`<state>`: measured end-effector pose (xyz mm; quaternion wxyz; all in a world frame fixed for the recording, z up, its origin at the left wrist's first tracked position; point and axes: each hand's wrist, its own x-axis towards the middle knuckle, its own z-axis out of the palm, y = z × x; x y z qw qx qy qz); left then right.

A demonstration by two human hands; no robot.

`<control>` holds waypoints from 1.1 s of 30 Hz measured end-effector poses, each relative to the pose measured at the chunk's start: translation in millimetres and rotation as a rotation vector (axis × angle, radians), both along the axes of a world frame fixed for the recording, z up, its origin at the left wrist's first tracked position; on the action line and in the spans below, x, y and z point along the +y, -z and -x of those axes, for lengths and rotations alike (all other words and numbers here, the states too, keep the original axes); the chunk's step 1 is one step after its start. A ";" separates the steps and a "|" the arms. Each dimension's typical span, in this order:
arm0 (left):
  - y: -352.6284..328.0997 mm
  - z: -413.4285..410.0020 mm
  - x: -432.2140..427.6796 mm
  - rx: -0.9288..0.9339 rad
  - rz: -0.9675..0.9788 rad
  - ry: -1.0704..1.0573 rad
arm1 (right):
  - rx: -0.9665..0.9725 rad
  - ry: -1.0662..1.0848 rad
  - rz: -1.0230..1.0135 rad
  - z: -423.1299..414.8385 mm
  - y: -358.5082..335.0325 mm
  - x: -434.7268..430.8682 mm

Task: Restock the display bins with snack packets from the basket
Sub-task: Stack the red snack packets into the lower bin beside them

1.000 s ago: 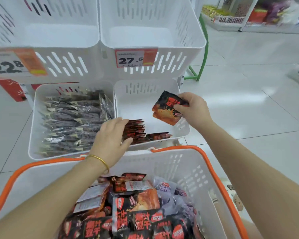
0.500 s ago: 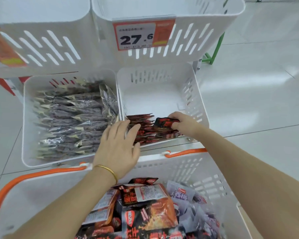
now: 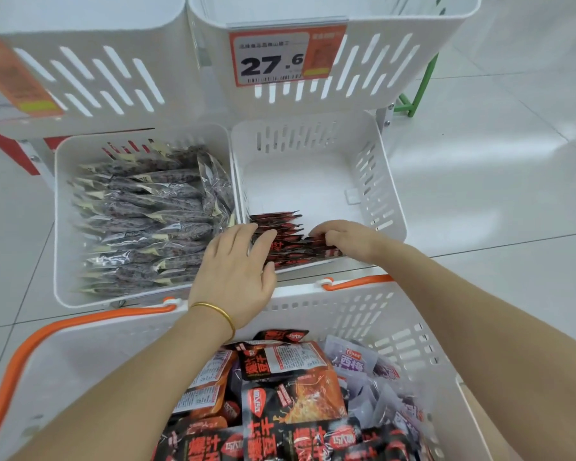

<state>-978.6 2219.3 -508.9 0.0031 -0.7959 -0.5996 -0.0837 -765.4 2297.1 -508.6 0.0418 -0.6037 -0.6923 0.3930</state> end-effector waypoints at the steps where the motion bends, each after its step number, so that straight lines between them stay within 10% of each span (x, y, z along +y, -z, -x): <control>1: 0.3 0.4 0.2 0.000 0.003 0.001 | 0.004 0.014 -0.009 -0.6 -0.8 -0.7; 11: -8.4 -4.8 -6.0 0.222 0.150 -0.151 | 0.468 0.329 -0.272 -5.3 -72.9 -118.6; 33: -55.4 -11.5 -161.5 -0.225 0.080 0.088 | -0.249 0.106 0.012 -21.4 -51.0 -274.3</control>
